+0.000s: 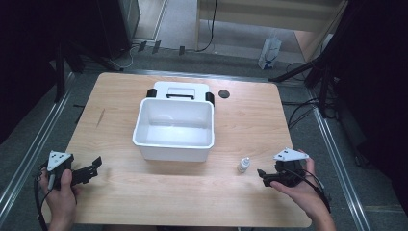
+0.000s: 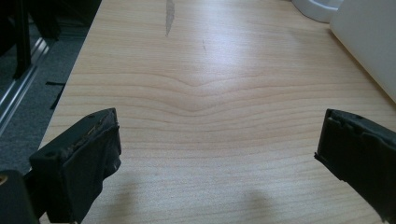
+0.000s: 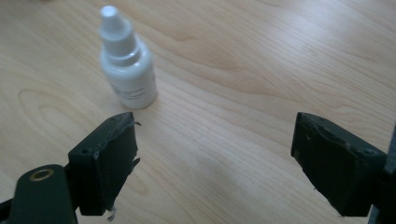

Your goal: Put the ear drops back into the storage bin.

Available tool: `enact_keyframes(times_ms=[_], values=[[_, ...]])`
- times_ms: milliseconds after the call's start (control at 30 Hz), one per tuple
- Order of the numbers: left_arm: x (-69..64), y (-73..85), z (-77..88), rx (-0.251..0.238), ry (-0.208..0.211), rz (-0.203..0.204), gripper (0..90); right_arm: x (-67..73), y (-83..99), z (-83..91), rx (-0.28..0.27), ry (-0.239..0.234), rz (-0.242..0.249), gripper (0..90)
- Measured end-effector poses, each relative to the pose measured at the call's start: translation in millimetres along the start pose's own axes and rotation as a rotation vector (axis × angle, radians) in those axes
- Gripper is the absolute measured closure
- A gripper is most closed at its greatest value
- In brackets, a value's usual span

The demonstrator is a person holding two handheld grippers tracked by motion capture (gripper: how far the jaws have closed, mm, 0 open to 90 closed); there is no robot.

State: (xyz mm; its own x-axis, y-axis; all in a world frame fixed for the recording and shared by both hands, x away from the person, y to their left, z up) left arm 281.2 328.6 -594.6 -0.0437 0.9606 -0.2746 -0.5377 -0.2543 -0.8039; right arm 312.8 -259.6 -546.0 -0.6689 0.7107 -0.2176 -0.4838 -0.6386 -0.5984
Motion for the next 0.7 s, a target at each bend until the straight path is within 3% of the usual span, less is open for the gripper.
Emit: enact_keyframes(times_ms=[67, 100, 167, 233, 433, 500, 533, 700], values=[[0.0, -0.1, 0.1, 0.000, 0.000, 0.000, 0.4, 3.0, -4.0, -0.1, 0.031, -0.022, 0.045, 14.1], [0.0, -0.1, 0.1, 0.000, 0.000, 0.000, 0.4, 3.0, -4.0, -0.1, 0.031, -0.022, 0.045, 14.1], [0.1, 0.0, 0.1, 0.000, 0.000, 0.000, 0.4, 7.1, -11.6, -0.9, 0.076, -0.047, 0.117, 14.1], [0.1, 0.0, 0.0, 0.000, 0.000, 0.000, 0.4, 8.8, -14.0, -1.4, 0.092, -0.055, 0.136, 14.1], [0.4, -0.1, 0.0, 0.001, 0.001, 0.004, 0.4, 20.6, -23.2, -11.8, 0.242, -0.117, 0.259, 14.5], [0.4, -0.1, 0.0, 0.001, 0.001, 0.005, 0.4, 22.2, -24.0, -12.5, 0.257, -0.128, 0.264, 14.7], [0.4, -0.2, 0.0, 0.000, 0.001, 0.005, 0.4, 25.9, -26.3, -13.6, 0.296, -0.158, 0.283, 15.5], [0.7, -0.2, 0.0, 0.002, 0.000, 0.005, 0.4, 28.1, -31.2, -14.8, 0.372, -0.179, 0.335, 18.5]])
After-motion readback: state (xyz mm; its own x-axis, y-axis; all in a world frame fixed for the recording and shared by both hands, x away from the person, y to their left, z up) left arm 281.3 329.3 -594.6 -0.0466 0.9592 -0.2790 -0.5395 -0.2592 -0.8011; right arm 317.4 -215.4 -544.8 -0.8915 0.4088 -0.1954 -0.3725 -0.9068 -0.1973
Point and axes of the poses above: each handheld gripper's, and its own axes: z roughly backward along the jaws, y roughly out of its underside, x roughly to its left, the point moved 8 cm from there along -z, roughly forward along the jaws, and after that the axes turned 9 degrees about z, right-handed, at the moved point
